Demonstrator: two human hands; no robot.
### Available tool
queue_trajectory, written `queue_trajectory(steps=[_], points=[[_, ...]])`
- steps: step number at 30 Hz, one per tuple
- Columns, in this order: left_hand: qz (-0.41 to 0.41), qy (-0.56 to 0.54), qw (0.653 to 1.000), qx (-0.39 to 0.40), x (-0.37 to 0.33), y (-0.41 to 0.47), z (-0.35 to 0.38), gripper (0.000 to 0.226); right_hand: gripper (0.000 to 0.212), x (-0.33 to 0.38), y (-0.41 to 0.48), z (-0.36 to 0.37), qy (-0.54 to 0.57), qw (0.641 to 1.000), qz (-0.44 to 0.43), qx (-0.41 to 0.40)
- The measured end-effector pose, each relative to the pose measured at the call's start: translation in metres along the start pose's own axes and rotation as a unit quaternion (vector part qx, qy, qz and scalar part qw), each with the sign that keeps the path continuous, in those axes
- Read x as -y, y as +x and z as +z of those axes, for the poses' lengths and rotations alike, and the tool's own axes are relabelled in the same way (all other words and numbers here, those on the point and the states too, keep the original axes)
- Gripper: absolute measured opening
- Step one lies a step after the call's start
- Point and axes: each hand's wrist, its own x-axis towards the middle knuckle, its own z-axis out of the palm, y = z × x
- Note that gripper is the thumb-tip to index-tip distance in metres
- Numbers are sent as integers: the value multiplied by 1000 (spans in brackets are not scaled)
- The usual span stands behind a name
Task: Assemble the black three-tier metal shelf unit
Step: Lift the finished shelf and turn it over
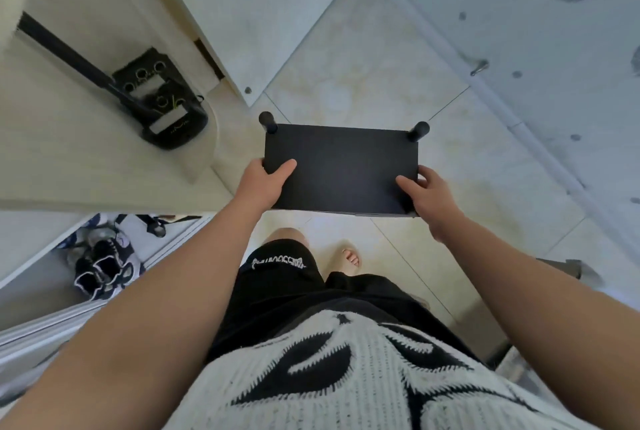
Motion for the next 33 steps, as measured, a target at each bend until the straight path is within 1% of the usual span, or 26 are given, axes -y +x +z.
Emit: queue_trajectory(steps=[3,6,10,14,18,26,33], points=[[27,3,1000,13,-53,27,20,56,46,33,25,-26,28,999,-13,-28],[52,18,998,35,-105,66,40,49,45,64,57,-47,50,997,-15,-59],[74,47,994,57,-175,126,64,52,45,108,106,-67,84,992,0,-92],[90,99,987,89,-245,180,80,56,44,154,150,-82,120,983,38,-131],[105,131,980,108,-313,220,105,51,47,195,187,-102,165,971,56,-162],[136,184,965,128,-423,290,183,43,48,245,271,-162,210,956,90,-186],[119,226,958,129,-495,353,258,53,48,278,356,-223,208,953,123,-184]])
